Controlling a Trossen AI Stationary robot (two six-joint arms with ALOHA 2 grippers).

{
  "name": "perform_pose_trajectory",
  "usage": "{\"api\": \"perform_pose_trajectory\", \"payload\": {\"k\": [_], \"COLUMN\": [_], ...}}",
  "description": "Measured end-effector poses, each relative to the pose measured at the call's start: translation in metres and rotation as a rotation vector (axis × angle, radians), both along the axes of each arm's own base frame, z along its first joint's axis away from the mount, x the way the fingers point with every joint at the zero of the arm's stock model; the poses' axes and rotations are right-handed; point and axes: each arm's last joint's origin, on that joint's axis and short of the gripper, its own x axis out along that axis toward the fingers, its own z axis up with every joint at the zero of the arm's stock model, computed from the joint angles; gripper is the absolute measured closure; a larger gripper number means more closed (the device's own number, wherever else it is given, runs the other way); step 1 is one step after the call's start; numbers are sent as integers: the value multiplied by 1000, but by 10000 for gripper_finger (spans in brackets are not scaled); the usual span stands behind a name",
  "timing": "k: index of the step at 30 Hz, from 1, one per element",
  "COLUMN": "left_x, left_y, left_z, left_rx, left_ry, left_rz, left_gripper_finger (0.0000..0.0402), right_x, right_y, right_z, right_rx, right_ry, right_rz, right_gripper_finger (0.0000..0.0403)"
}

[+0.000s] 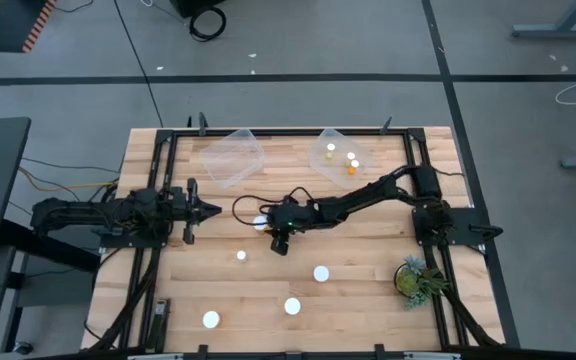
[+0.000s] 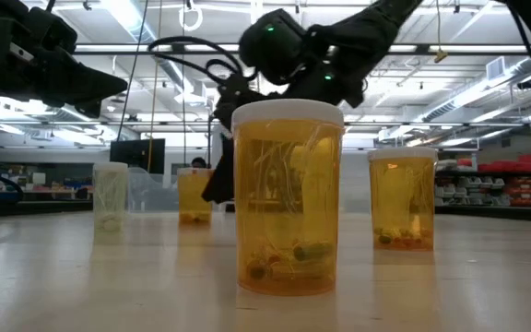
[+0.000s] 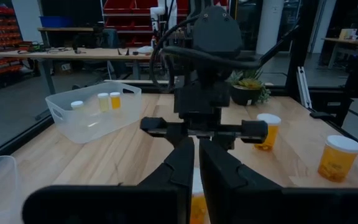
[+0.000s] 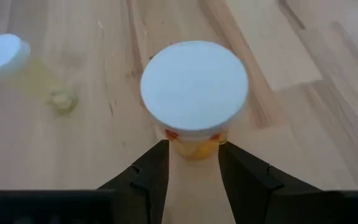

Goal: Pick and place medicine bottles into bin by pill shape (circle, oval)
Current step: Put the large orange pill bottle into the left transparent bin

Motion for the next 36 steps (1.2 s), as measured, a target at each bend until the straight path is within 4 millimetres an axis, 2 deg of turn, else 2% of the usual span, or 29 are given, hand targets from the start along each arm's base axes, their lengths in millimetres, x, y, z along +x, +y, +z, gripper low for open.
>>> {"api": "perform_pose_trajectory", "payload": {"k": [4, 7, 13, 17, 23, 26, 36], "left_x": [0, 0, 0, 0, 0, 0, 0], "left_y": [0, 0, 0, 0, 0, 0, 0], "left_z": [0, 0, 0, 0, 0, 0, 0], "left_rx": [0, 0, 0, 0, 0, 0, 0], "left_ry": [0, -1, -1, -1, 0, 0, 1], "left_rz": [0, 0, 0, 0, 0, 0, 0], "left_gripper_finger": [376, 375, 366, 368, 377, 378, 366], "right_x": [15, 18, 4, -9, -36, -57, -135], "right_y": [-2, -1, -3, 3, 16, 14, 6], "right_z": [3, 10, 43, 68, 99, 106, 133], "right_rx": [-29, -51, -92, -137, -267, -309, -297], "right_ry": [32, 36, 82, 93, 105, 83, -153], "right_rz": [24, 42, 7, -12, -24, -34, -34], "right_gripper_finger": [256, 256, 256, 256, 256, 256, 256]}}
